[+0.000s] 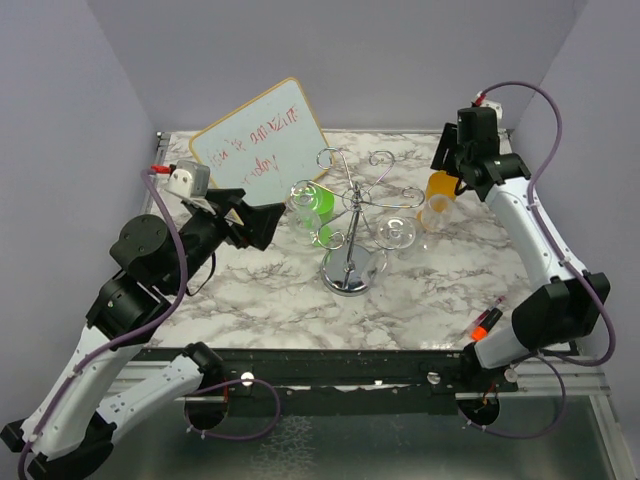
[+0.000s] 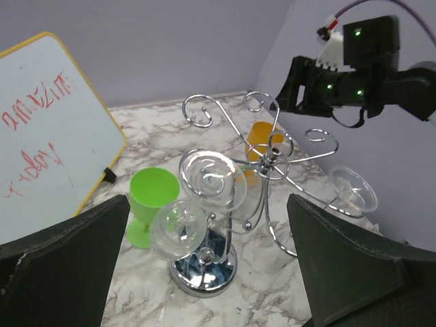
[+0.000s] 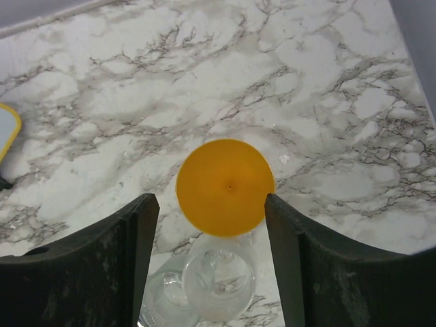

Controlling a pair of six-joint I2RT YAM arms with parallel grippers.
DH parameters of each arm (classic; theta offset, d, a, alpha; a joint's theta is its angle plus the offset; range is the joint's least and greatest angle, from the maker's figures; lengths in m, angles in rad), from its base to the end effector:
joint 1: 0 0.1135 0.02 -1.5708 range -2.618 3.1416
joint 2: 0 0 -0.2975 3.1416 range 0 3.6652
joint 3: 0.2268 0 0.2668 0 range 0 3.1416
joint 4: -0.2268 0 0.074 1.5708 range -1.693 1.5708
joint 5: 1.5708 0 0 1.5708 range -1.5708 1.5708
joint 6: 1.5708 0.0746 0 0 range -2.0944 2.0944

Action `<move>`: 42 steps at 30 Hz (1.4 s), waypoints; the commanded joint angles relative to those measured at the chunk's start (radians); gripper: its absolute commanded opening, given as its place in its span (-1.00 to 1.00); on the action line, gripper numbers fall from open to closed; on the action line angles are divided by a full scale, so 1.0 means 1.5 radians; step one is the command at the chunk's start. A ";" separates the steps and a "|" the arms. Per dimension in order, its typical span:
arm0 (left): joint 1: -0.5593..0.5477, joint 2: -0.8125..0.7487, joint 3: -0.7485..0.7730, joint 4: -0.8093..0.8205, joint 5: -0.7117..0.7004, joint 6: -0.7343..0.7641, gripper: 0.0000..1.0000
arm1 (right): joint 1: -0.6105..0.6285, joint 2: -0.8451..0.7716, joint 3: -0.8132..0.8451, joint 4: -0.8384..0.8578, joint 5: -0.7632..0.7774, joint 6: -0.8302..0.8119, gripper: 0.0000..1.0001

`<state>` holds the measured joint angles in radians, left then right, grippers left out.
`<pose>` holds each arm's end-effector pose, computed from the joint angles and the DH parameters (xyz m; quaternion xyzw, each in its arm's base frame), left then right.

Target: Place the wine glass upside down on the wine glass rack

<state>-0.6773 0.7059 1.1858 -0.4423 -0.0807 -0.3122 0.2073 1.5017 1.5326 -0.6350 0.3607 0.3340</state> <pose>0.1166 -0.0860 0.4853 0.0973 0.6869 -0.3171 0.6467 0.3732 0.0516 0.3966 0.1383 0.8641 -0.0308 0.4830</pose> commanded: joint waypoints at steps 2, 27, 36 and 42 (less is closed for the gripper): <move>0.001 0.020 0.024 0.101 0.072 0.018 0.98 | -0.006 0.029 -0.004 -0.023 0.034 -0.023 0.34; 0.000 0.128 0.074 0.194 0.163 -0.051 0.96 | -0.066 0.088 -0.125 0.054 0.032 -0.013 -0.88; 0.001 0.194 0.132 0.214 0.193 -0.109 0.97 | -0.066 0.009 -0.131 0.140 0.072 -0.014 -0.99; 0.001 0.245 0.173 0.217 0.214 -0.152 0.98 | -0.066 -0.113 -0.167 0.259 0.051 -0.014 -0.99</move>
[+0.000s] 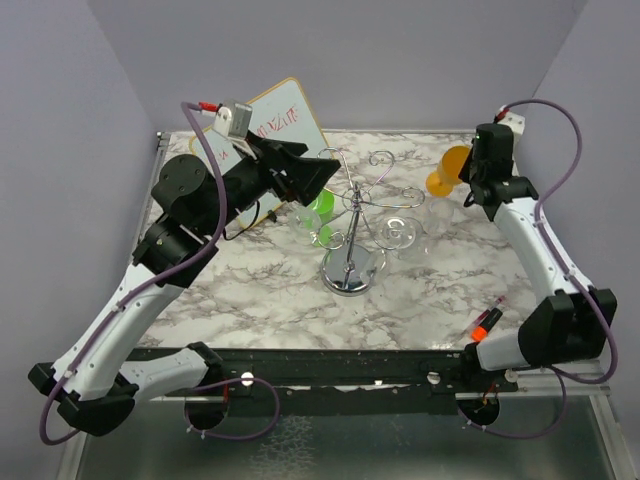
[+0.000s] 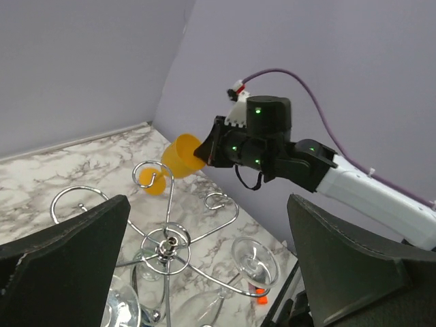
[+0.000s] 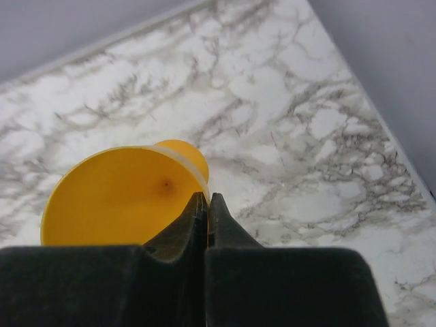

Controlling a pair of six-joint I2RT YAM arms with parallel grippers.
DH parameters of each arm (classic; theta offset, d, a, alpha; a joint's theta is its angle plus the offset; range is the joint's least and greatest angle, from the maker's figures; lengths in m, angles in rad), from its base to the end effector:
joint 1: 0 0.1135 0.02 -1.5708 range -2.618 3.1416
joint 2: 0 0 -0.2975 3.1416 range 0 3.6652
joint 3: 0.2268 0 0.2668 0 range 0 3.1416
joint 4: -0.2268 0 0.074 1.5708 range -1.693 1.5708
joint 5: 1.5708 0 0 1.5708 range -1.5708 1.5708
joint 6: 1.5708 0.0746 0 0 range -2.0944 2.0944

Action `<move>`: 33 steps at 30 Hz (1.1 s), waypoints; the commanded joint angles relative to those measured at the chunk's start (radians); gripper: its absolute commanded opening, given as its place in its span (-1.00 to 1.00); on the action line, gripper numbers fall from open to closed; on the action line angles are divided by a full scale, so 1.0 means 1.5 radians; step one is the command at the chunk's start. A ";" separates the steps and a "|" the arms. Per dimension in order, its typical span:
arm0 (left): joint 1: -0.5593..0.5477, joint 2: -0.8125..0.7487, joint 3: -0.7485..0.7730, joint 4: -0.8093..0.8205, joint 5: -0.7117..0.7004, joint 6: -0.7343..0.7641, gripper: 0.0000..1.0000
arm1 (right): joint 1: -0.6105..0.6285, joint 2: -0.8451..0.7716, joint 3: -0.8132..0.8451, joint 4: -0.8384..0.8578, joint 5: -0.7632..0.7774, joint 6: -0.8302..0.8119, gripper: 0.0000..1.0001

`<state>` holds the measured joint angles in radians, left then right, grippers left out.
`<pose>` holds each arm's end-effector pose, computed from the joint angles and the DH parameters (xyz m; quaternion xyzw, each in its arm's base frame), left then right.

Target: Place the wine glass upside down on the wine glass rack

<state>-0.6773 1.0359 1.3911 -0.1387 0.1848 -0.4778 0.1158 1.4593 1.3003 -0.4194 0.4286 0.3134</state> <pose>0.1746 -0.1580 0.5478 0.1337 0.6136 -0.4721 0.6186 0.3730 0.0122 0.3497 0.1855 0.8451 -0.0837 0.4944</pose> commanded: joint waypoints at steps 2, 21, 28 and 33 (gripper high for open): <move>0.000 0.036 0.044 0.019 0.041 -0.053 0.98 | -0.005 -0.129 -0.024 0.147 -0.010 0.001 -0.99; -0.006 0.101 0.011 0.266 0.047 -0.502 0.89 | -0.005 -0.552 -0.161 0.306 -0.190 0.126 -0.98; -0.098 0.159 0.041 0.267 0.002 -0.528 0.86 | -0.005 -0.633 -0.185 0.335 -0.267 0.190 -0.98; -0.156 0.205 0.073 0.304 -0.045 -0.559 0.83 | -0.005 -0.642 -0.196 0.381 -0.281 0.214 -0.99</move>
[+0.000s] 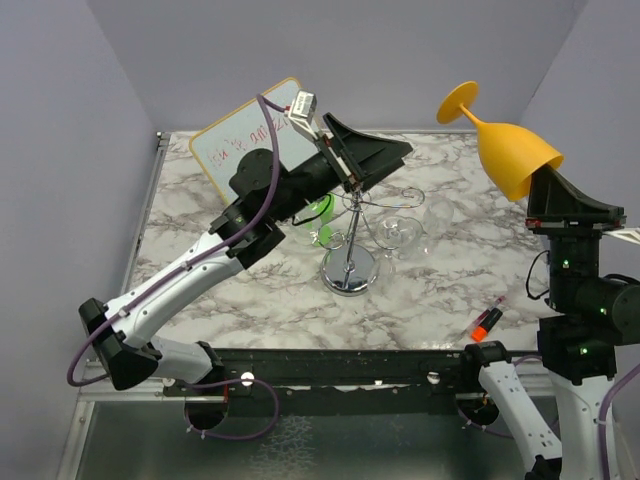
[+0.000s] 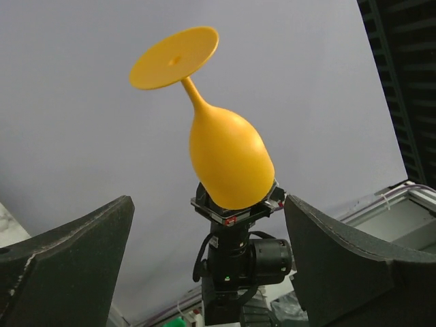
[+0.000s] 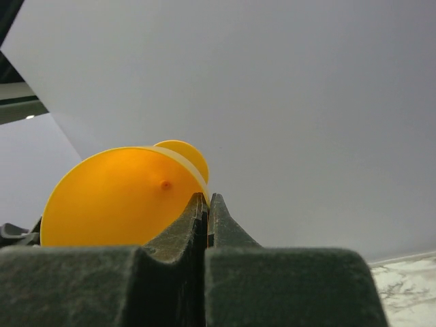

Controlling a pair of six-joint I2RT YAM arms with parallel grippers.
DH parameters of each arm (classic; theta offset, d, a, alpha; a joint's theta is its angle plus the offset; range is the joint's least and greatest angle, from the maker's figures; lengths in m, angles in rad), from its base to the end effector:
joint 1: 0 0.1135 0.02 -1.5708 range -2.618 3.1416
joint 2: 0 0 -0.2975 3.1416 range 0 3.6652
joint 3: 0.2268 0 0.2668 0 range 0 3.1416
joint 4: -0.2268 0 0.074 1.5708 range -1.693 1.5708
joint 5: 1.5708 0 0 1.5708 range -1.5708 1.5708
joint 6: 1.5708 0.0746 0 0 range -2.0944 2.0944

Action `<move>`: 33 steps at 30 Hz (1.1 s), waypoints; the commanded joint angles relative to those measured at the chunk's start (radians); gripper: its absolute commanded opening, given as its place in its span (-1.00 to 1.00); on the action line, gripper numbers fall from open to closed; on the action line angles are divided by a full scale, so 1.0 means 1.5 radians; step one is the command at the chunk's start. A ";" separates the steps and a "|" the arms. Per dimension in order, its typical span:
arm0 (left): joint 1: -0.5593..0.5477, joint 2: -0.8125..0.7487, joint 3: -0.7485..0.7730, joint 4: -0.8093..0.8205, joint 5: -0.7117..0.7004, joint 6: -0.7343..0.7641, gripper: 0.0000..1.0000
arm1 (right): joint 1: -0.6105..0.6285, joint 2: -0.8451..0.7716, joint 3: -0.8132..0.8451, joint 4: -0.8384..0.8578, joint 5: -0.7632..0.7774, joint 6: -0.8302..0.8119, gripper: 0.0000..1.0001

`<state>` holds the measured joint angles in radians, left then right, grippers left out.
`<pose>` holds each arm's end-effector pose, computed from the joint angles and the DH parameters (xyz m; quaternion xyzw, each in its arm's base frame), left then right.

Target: Place the wine glass upside down on the wine glass rack

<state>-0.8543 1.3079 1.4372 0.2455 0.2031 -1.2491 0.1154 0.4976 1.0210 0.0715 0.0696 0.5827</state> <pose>0.2051 -0.2584 0.5476 -0.0277 0.5656 -0.7422 0.3583 0.0768 0.0037 0.5206 0.1384 0.4487 0.2866 0.8351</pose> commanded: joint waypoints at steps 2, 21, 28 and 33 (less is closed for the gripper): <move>-0.060 0.043 0.064 0.053 -0.084 -0.048 0.83 | -0.004 0.003 -0.002 0.058 -0.065 0.038 -0.98; -0.182 0.207 0.220 0.152 -0.294 0.002 0.50 | -0.004 -0.041 -0.009 0.092 -0.091 0.100 -0.99; -0.185 0.263 0.286 0.169 -0.302 0.028 0.18 | -0.004 -0.041 -0.021 0.096 -0.112 0.100 -0.99; -0.185 0.265 0.270 0.200 -0.314 0.042 -0.24 | -0.004 -0.038 -0.032 0.093 -0.117 0.093 -0.99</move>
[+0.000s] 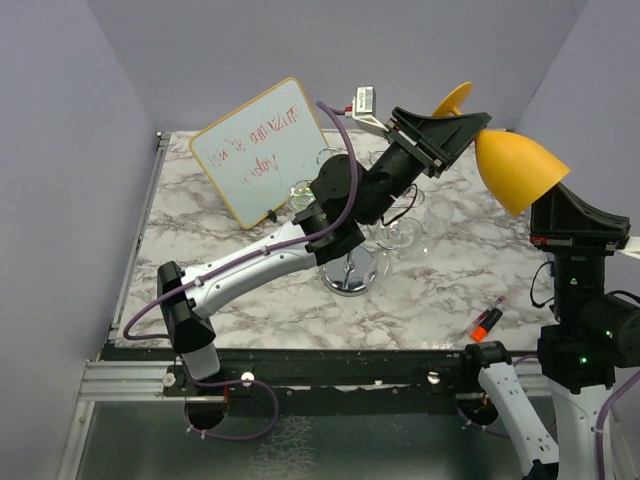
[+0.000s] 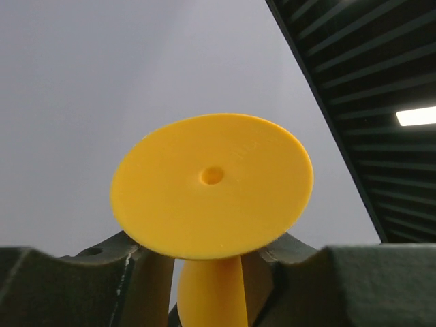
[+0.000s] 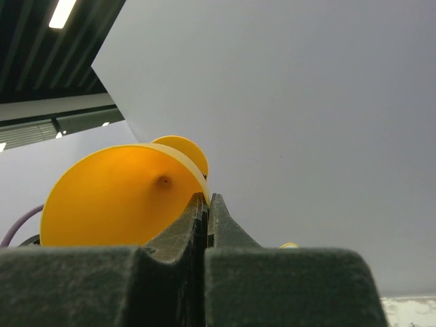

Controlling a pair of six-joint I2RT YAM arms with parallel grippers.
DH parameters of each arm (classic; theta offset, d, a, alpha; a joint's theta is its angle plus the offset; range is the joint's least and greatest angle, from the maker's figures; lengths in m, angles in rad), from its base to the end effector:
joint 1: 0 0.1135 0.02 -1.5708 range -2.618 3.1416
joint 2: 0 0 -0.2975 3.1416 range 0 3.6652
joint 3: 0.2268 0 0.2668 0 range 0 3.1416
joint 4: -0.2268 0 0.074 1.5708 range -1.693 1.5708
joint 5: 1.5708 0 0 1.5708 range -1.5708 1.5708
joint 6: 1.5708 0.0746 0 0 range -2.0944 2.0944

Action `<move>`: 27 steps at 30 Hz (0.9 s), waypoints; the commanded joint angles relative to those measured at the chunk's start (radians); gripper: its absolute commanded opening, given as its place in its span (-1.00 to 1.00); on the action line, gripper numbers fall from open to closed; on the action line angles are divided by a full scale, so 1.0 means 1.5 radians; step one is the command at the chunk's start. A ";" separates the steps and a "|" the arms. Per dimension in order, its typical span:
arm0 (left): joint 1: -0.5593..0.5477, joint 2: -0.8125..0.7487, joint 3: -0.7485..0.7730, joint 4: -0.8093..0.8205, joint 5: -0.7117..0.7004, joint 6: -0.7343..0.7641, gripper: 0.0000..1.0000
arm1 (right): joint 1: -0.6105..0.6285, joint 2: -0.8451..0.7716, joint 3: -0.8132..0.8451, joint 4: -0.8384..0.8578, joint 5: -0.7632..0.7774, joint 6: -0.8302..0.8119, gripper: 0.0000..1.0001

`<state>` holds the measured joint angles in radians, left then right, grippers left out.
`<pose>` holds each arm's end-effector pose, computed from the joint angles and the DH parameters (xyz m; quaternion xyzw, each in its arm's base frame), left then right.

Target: Place the wine glass upside down on the wine glass rack

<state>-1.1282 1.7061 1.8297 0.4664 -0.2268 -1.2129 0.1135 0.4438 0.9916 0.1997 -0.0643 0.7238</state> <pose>0.2004 -0.3837 0.5815 -0.1195 0.4633 -0.7864 0.3906 0.0500 0.0105 0.5288 0.0921 0.3903 0.3841 0.8317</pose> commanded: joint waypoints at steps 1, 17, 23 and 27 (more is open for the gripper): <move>-0.003 -0.003 0.005 0.057 -0.029 0.024 -0.35 | -0.003 -0.002 -0.013 0.009 -0.029 -0.001 -0.99; 0.023 -0.010 0.022 0.165 0.065 0.398 -1.00 | -0.003 -0.018 -0.014 -0.051 -0.031 -0.059 0.02; 0.083 0.008 0.046 0.192 0.199 0.416 -1.00 | -0.003 -0.033 -0.023 -0.084 -0.019 -0.104 0.18; 0.095 0.003 0.033 0.216 0.260 0.493 -1.00 | -0.003 -0.024 -0.010 -0.105 -0.015 -0.119 0.19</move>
<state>-0.9955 1.7111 1.8687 0.7170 -0.0059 -0.6224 0.1101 0.4046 0.9684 0.1024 -0.0940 0.5961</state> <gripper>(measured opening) 0.048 0.592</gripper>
